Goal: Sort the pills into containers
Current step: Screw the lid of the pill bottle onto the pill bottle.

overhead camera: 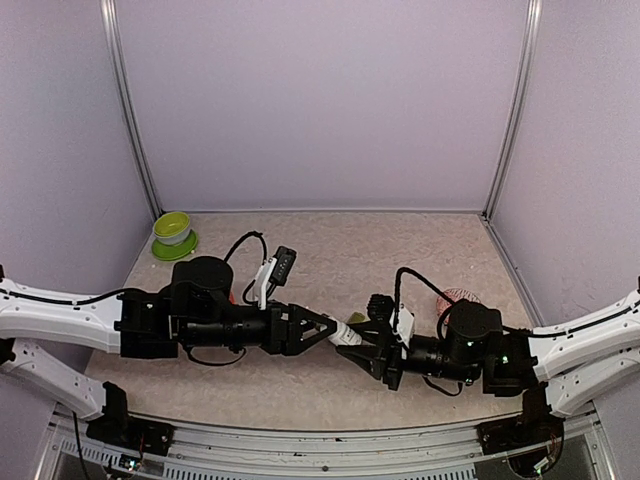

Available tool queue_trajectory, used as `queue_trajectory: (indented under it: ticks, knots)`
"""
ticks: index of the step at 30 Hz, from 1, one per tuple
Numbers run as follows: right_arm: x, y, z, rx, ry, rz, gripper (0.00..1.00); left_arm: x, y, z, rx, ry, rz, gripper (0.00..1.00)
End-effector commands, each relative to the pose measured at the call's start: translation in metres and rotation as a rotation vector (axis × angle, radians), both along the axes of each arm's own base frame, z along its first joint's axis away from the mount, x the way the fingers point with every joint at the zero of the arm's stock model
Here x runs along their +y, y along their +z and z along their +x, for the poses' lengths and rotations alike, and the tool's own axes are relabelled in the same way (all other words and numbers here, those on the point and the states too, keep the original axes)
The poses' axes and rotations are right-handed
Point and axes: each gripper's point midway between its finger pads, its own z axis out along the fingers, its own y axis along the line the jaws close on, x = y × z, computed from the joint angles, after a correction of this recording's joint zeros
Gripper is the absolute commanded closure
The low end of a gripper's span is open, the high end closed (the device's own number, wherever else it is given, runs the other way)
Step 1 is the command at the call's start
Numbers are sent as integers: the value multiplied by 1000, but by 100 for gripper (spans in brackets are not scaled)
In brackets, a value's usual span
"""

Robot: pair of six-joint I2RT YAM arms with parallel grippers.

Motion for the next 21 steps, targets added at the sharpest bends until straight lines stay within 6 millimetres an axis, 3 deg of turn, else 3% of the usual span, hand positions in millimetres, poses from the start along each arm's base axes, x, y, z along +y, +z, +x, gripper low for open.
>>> queue_trajectory:
  ticks: [1,7,12,18,21]
  knots:
    - [-7,-7,0,-37,-15,-57,80,-6,4,-6,48,-63,6,34]
    - [-6,-8,1,-49,-15,-83,80,-15,4,-10,57,-108,-3,33]
    - [-6,-7,-1,-52,-9,-84,80,-20,2,-12,71,-130,-3,40]
    - [-6,-7,-1,-51,-9,-80,80,-24,0,-12,88,-146,-7,51]
    - [-5,-10,-1,-48,-9,-86,80,-23,1,-10,81,-138,-9,63]
